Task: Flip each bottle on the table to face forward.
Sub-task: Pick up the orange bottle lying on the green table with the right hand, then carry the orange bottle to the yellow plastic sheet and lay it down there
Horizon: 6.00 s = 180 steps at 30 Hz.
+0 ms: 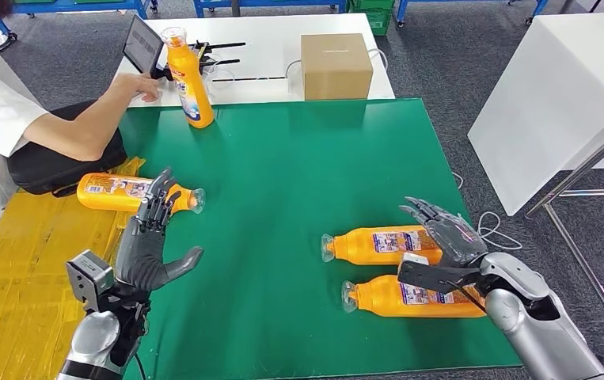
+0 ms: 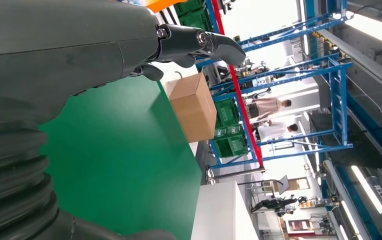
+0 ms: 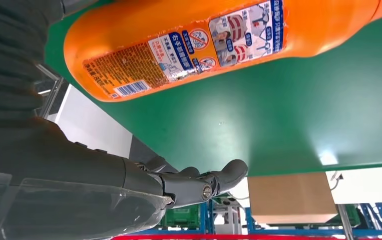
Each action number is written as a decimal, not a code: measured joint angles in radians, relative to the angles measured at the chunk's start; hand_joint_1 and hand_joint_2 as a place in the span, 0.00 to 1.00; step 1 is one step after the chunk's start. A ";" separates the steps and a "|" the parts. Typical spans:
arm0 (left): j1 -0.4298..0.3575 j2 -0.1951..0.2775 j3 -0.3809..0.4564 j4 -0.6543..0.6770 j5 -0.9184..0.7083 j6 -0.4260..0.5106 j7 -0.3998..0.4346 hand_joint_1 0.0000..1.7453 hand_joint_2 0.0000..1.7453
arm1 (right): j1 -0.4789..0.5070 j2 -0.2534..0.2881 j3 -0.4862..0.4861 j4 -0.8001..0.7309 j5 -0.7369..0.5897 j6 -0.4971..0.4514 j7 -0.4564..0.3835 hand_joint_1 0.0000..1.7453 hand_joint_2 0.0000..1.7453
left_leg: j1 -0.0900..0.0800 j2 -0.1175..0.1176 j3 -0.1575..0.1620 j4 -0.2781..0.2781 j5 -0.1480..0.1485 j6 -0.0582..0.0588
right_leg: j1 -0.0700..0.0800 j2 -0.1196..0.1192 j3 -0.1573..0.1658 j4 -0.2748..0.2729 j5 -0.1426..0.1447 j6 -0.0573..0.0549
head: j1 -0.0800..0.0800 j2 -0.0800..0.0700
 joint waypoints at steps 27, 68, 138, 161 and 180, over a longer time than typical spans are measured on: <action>-0.006 -0.016 -0.002 0.017 0.020 -0.019 0.010 0.00 1.00 | -0.054 0.041 0.061 0.130 0.215 -0.097 0.135 0.00 1.00 | 0.000 0.000 -0.001 0.000 0.000 0.000 | 0.000 0.000 0.000 0.000 0.000 0.000 | 0.000 0.000; -0.037 -0.038 -0.018 0.081 0.059 -0.039 0.016 0.00 1.00 | -0.295 0.198 0.244 0.558 0.309 -0.122 0.161 1.00 1.00 | 0.000 0.000 0.002 0.000 0.000 0.000 | 0.000 0.000 0.001 0.000 0.000 0.000 | 0.000 0.000; -0.395 0.002 -0.341 0.248 0.249 -0.208 0.223 0.00 1.00 | -0.199 0.693 0.006 0.452 -0.343 -0.422 -0.207 1.00 1.00 | 0.002 -0.002 0.000 0.000 0.002 -0.001 | 0.002 0.000 0.000 0.001 0.000 0.000 | 0.001 0.000; -0.431 -0.004 -0.346 0.308 0.266 -0.137 0.192 0.00 1.00 | -0.236 0.758 0.211 0.576 -0.249 -0.456 -0.198 1.00 1.00 | 0.002 -0.002 0.000 0.000 0.002 -0.001 | 0.002 0.000 0.000 0.001 0.000 0.000 | 0.001 0.000; -0.434 -0.015 -0.341 0.349 0.187 -0.083 0.169 0.00 1.00 | -0.236 0.758 0.242 0.577 -0.261 -0.463 -0.177 1.00 1.00 | 0.002 -0.002 0.000 0.000 0.002 -0.001 | 0.002 0.000 -0.001 0.001 0.000 0.000 | 0.001 0.000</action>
